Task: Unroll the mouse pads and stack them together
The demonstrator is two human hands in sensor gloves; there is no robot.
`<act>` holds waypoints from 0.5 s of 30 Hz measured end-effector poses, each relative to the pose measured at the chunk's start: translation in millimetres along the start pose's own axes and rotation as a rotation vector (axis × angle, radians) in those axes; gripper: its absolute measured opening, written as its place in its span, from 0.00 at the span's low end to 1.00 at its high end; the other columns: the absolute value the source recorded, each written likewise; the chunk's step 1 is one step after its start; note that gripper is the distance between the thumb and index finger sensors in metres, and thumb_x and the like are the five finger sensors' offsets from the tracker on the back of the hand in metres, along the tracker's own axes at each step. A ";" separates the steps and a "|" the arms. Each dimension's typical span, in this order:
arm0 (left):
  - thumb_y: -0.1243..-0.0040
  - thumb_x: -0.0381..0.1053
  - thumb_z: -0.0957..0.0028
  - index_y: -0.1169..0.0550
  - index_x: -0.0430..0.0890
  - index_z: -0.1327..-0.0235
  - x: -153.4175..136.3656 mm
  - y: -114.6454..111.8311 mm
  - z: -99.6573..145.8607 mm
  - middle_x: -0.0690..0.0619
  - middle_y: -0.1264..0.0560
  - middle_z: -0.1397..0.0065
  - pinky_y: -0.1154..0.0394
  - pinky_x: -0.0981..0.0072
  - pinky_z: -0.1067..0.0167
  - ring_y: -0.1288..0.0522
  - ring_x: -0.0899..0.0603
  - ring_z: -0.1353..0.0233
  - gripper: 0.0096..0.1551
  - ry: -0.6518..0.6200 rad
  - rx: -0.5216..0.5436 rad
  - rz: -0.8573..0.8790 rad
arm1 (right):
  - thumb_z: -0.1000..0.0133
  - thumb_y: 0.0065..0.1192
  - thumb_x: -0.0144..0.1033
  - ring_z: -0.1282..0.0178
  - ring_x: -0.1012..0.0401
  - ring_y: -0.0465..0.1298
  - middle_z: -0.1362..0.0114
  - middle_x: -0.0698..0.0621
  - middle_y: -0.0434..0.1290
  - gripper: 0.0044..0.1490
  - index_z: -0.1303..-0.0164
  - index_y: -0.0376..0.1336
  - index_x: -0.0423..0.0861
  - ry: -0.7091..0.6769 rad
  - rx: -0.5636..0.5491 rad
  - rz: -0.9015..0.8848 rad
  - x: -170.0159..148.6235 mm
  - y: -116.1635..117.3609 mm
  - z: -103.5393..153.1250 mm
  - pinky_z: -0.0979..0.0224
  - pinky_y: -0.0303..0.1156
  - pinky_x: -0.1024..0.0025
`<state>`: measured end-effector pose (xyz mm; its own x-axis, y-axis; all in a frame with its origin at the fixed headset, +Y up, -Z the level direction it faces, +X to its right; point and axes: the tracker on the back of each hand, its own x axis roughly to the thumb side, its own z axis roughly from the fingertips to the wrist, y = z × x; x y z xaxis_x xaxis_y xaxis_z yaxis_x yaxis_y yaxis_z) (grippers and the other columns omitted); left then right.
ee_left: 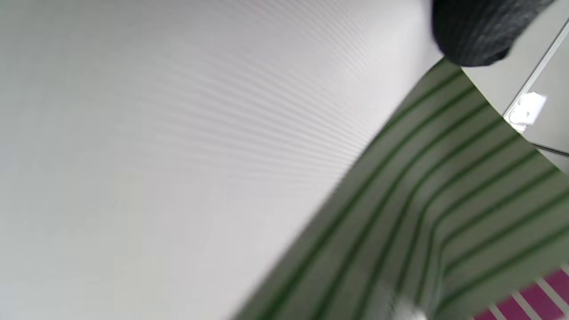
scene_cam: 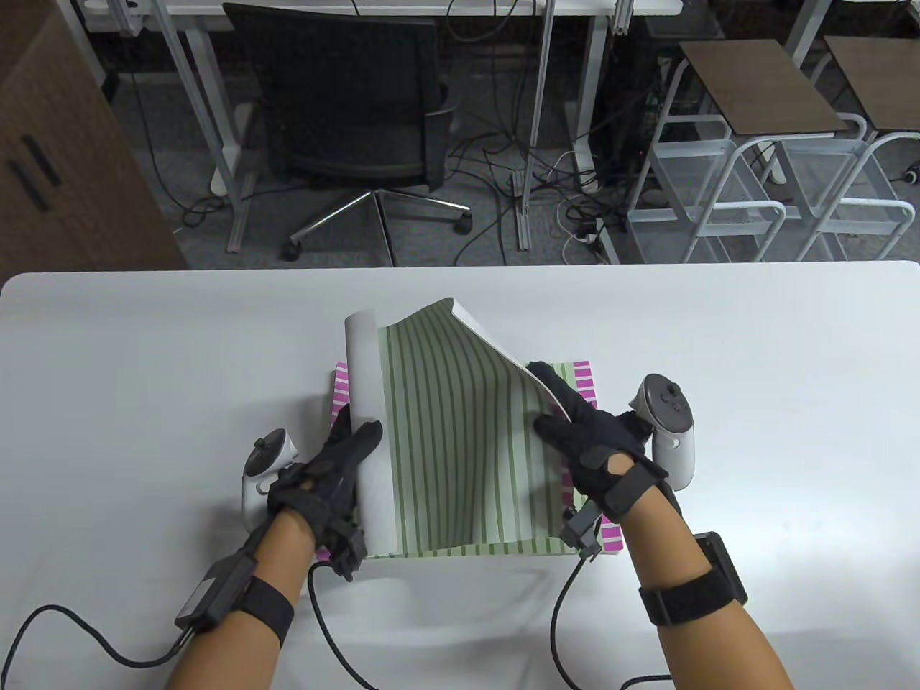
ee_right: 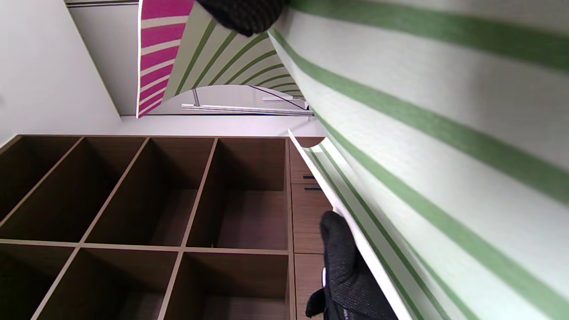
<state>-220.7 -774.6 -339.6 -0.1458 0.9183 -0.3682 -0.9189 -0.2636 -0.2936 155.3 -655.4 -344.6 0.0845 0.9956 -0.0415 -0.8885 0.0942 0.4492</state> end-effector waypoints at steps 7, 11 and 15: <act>0.43 0.69 0.40 0.63 0.56 0.20 -1.9 7.9 -0.5 0.45 0.47 0.18 0.31 0.41 0.32 0.31 0.35 0.22 0.54 -0.010 -0.023 0.032 | 0.47 0.59 0.26 0.49 0.43 0.83 0.30 0.41 0.63 0.40 0.26 0.48 0.53 -0.006 -0.007 -0.010 2.9 -3.2 1.7 0.50 0.81 0.54; 0.43 0.79 0.44 0.68 0.55 0.22 -2.5 5.5 -1.5 0.44 0.55 0.16 0.35 0.36 0.30 0.38 0.32 0.18 0.64 -0.017 -0.092 0.062 | 0.47 0.59 0.26 0.50 0.43 0.83 0.30 0.41 0.63 0.40 0.25 0.48 0.53 -0.006 -0.018 -0.008 3.6 -5.3 2.4 0.50 0.81 0.54; 0.40 0.66 0.39 0.66 0.53 0.22 -1.7 9.3 -0.1 0.43 0.56 0.17 0.33 0.38 0.31 0.35 0.33 0.20 0.58 0.029 -0.055 0.032 | 0.47 0.59 0.26 0.50 0.43 0.83 0.30 0.40 0.63 0.40 0.25 0.47 0.53 -0.007 -0.026 -0.028 4.5 -11.0 4.1 0.50 0.81 0.54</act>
<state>-228.9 -778.6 -341.8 -0.1630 0.9005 -0.4031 -0.8923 -0.3090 -0.3293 167.3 -651.9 -346.1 0.1124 0.9925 -0.0477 -0.8973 0.1220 0.4243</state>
